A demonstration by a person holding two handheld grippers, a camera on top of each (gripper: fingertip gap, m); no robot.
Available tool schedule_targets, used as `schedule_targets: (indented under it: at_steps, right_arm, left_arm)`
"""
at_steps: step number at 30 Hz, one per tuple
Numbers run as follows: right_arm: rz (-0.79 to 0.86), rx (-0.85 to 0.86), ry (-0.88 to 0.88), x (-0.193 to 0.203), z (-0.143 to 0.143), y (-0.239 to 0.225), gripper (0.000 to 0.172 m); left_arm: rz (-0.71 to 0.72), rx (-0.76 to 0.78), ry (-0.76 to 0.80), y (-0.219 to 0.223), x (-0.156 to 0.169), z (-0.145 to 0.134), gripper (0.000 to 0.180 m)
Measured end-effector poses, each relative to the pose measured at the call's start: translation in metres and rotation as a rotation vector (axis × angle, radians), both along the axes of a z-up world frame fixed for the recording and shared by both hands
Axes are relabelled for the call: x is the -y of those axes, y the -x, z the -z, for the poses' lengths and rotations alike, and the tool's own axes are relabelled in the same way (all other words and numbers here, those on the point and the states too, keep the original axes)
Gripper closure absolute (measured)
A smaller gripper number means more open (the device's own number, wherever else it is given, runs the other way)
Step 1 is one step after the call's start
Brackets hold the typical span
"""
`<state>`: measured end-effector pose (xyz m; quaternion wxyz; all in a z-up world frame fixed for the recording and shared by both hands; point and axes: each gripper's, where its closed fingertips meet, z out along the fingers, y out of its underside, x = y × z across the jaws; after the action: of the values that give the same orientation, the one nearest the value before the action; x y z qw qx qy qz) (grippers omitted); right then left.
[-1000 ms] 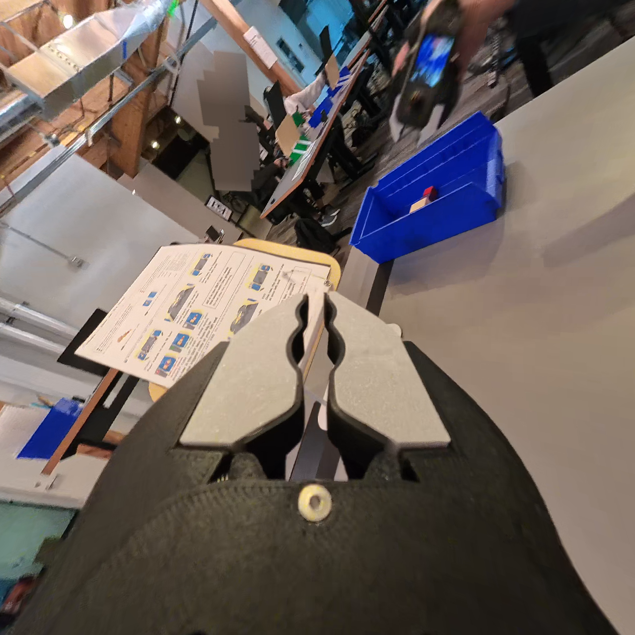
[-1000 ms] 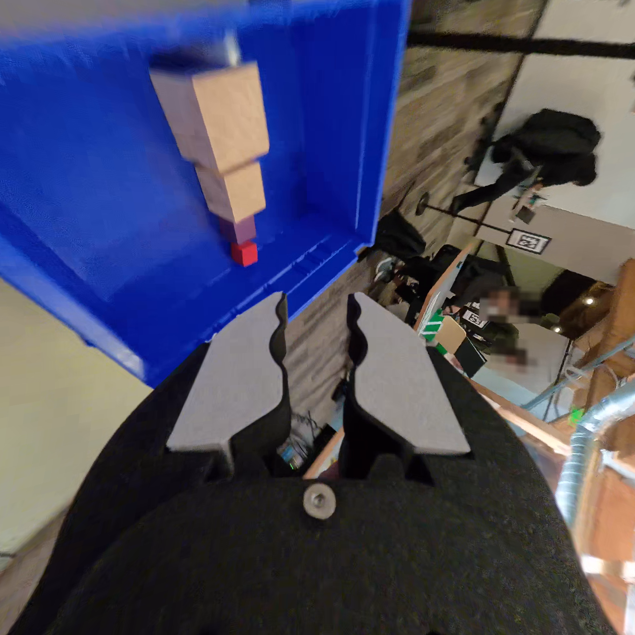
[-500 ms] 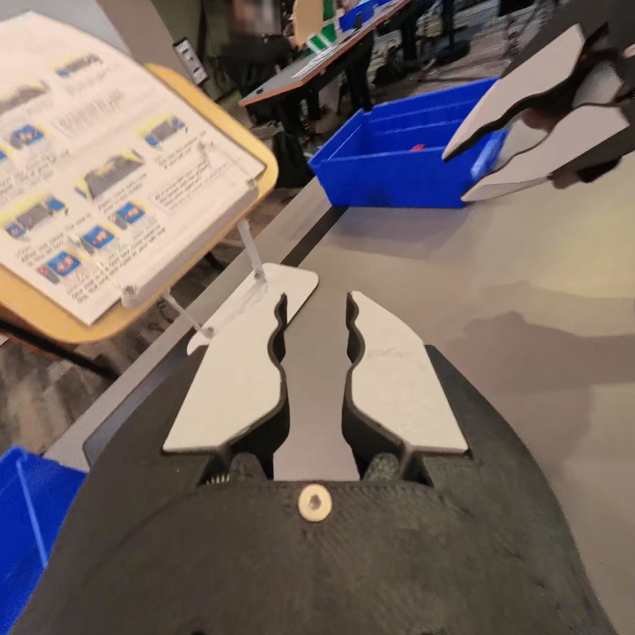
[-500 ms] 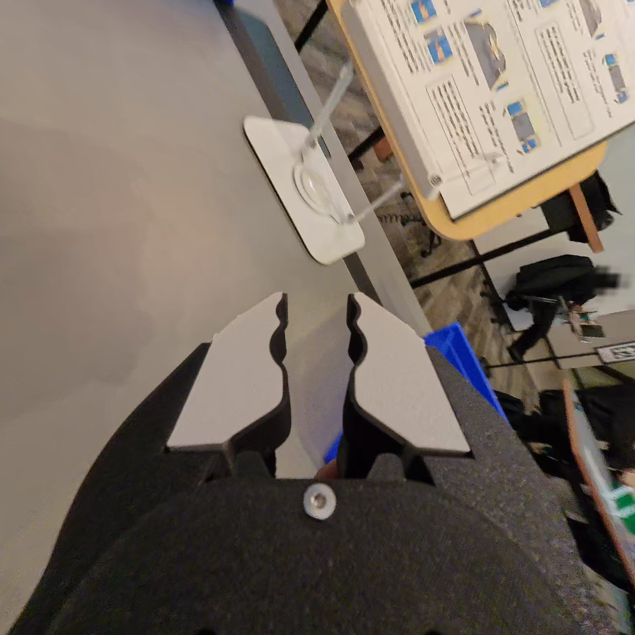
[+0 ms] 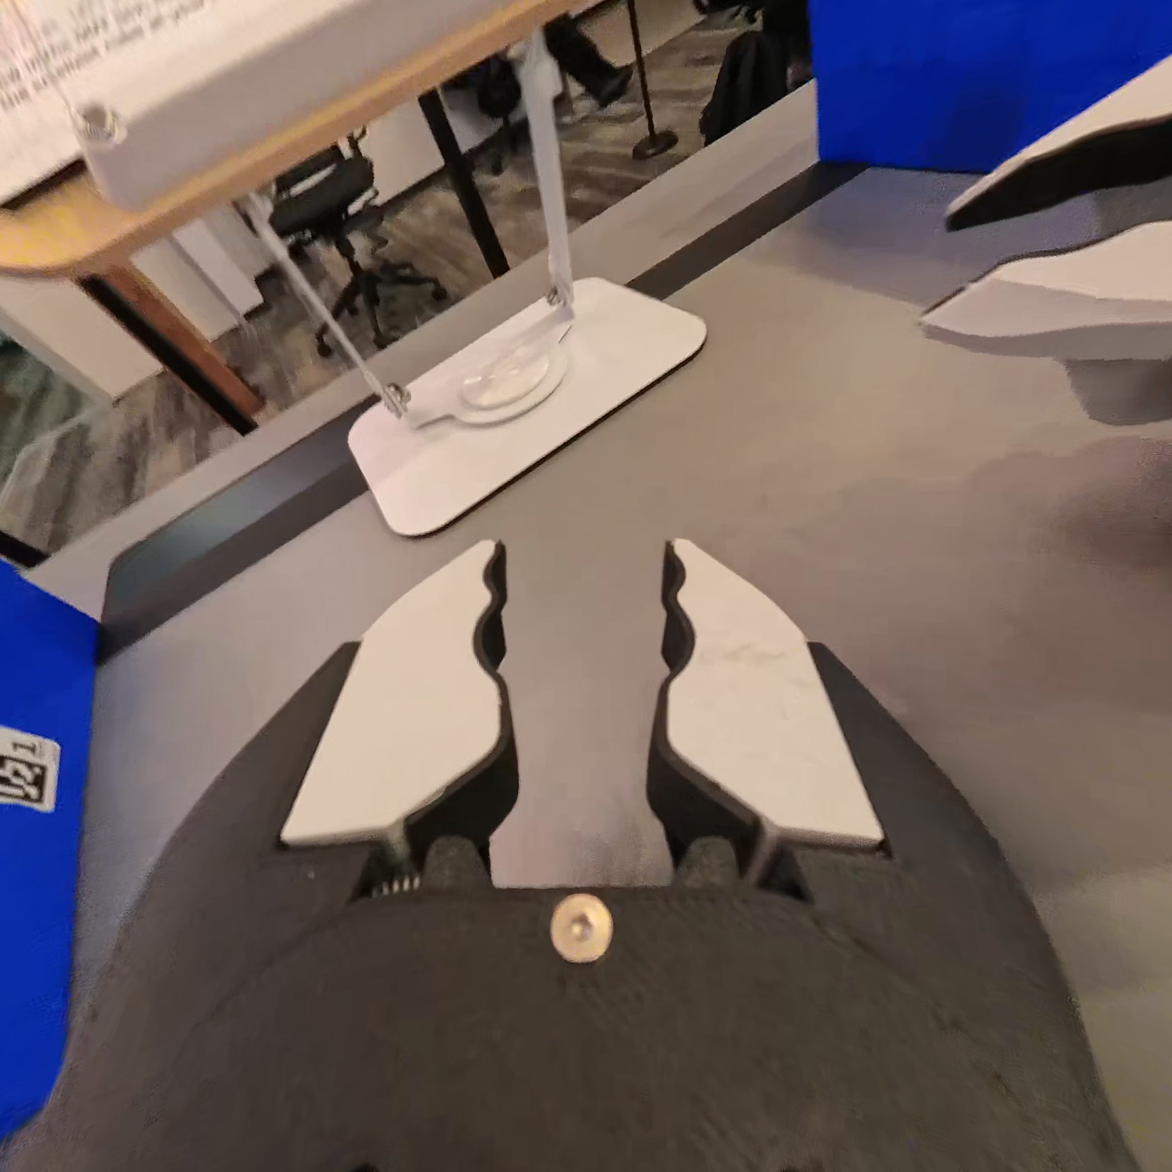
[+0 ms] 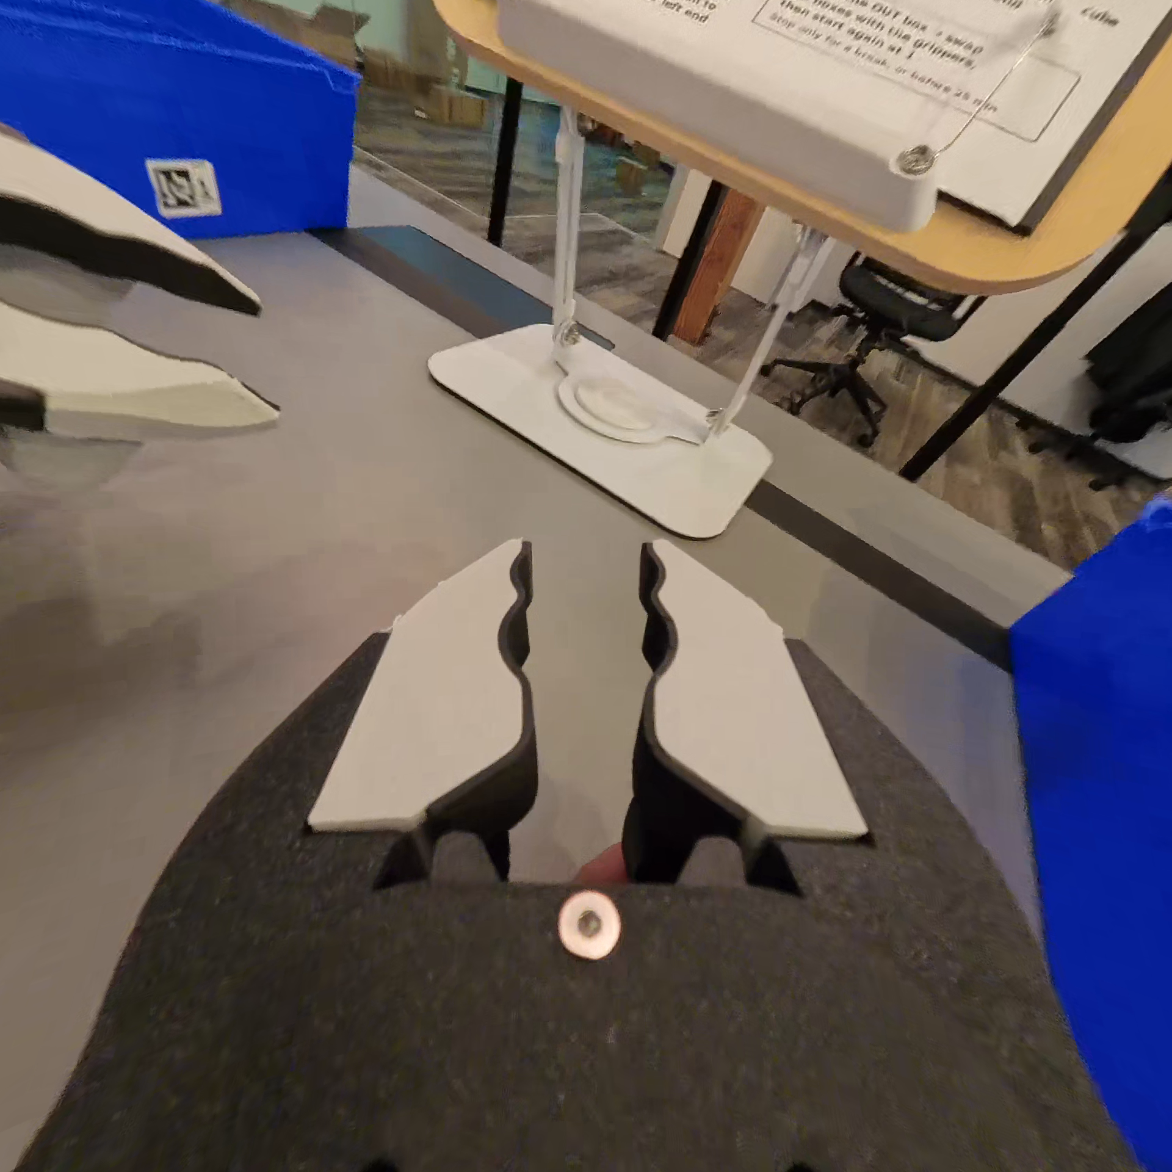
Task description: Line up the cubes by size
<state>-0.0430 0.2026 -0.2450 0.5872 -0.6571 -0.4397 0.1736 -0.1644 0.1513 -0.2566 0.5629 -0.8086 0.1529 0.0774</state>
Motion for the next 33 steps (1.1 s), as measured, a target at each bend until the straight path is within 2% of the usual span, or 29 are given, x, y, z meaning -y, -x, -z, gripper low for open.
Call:
schedule_targets:
  at_steps: [2,5,11,33]
  right_arm:
    - [0.017,0.025,-0.015,-0.004,0.003,-0.003,0.137]
    - [0.028,0.075,0.031,-0.008,0.012,-0.006,0.124]
    - [0.037,0.203,0.101,-0.009,0.034,-0.007,0.113]
    - [0.004,0.260,0.088,-0.003,0.041,-0.004,0.110]
  left_arm:
    - [-0.035,0.038,0.021,0.010,-0.003,0.004,0.120]
    - [-0.052,0.091,0.065,0.019,-0.004,0.011,0.110]
    - [-0.056,0.070,0.085,0.021,-0.004,0.014,0.107]
    - [-0.042,0.044,0.093,0.018,-0.004,0.015,0.109]
